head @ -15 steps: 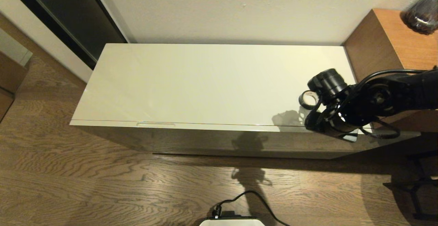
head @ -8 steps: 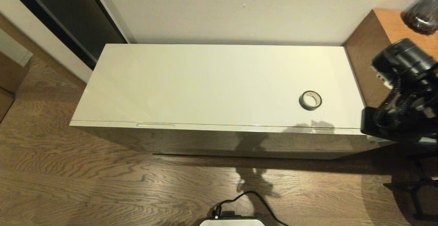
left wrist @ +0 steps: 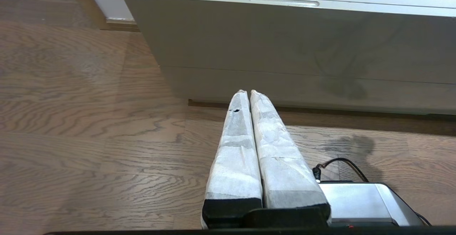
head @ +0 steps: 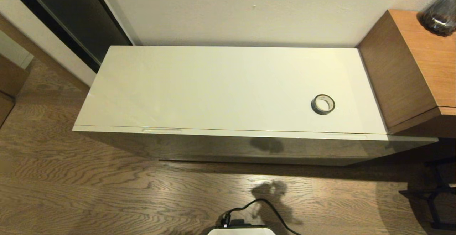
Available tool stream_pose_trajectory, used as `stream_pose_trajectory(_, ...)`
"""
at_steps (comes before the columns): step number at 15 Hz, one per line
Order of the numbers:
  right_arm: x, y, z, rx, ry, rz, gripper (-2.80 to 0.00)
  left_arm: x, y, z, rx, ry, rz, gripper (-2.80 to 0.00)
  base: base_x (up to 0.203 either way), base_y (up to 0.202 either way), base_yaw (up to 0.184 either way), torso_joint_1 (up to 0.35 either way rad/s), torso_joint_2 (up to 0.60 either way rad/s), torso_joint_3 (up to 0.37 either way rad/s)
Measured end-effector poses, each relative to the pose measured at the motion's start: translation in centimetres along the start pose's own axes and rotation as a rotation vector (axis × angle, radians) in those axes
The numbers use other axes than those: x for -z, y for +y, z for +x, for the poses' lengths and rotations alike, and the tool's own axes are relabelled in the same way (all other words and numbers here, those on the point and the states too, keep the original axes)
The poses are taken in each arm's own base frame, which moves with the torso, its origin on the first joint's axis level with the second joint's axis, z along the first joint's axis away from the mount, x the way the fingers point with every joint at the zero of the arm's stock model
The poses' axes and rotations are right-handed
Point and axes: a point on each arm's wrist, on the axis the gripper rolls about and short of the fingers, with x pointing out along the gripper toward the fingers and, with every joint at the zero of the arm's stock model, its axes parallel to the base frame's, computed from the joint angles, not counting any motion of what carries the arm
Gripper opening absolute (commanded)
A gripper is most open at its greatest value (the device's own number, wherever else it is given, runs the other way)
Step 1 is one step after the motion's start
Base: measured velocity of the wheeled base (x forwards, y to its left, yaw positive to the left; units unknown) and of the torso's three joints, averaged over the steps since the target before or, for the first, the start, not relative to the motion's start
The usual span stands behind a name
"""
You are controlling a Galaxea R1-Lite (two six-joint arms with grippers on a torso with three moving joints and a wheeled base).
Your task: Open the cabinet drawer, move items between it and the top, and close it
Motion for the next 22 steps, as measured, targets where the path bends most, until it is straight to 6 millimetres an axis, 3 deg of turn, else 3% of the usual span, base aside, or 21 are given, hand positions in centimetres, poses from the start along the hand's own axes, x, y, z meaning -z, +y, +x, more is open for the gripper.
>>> stream_pose_trajectory(5,-0.2,-2.0,-3.0,0.024,-0.006,0.124,-2.80,0.0,0.0,0.0,0.000,0.000,0.000,-2.80,0.000,0.000,0.000,0.000,0.00,0.000)
stream_pose_trajectory(9,0.5,-5.3,-5.0,0.080,-0.103,-0.067,-2.80,0.0,0.0,0.0,0.001,0.000,0.000,-2.80,0.000,0.000,0.000,0.000,0.00,0.000)
stream_pose_trajectory(12,4.0,-8.3,-7.6,0.126,-0.248,-0.234,-2.80,0.0,0.0,0.0,0.001,-0.001,0.000,-2.80,0.000,0.000,0.000,0.000,0.00,0.000)
stream_pose_trajectory(15,7.8,-9.4,-9.0,0.119,-0.338,-0.352,-2.80,0.0,0.0,0.0,0.001,-0.001,0.000,-2.80,0.000,0.000,0.000,0.000,0.00,0.000)
stream_pose_trajectory(17,11.5,-10.1,-9.6,0.036,-0.449,-0.396,-2.80,0.0,0.0,0.0,0.000,0.000,0.000,-2.80,0.000,0.000,0.000,0.000,0.00,0.000)
stream_pose_trajectory(19,15.0,-10.7,-8.9,-0.097,-0.603,-0.449,-2.80,0.0,0.0,0.0,0.001,0.000,0.000,-2.80,0.000,0.000,0.000,0.000,0.00,0.000)
stream_pose_trajectory(22,16.8,-10.7,-4.6,-0.269,-0.785,-0.530,-2.80,0.0,0.0,0.0,0.000,0.000,0.000,-2.80,0.000,0.000,0.000,0.000,0.00,0.000)
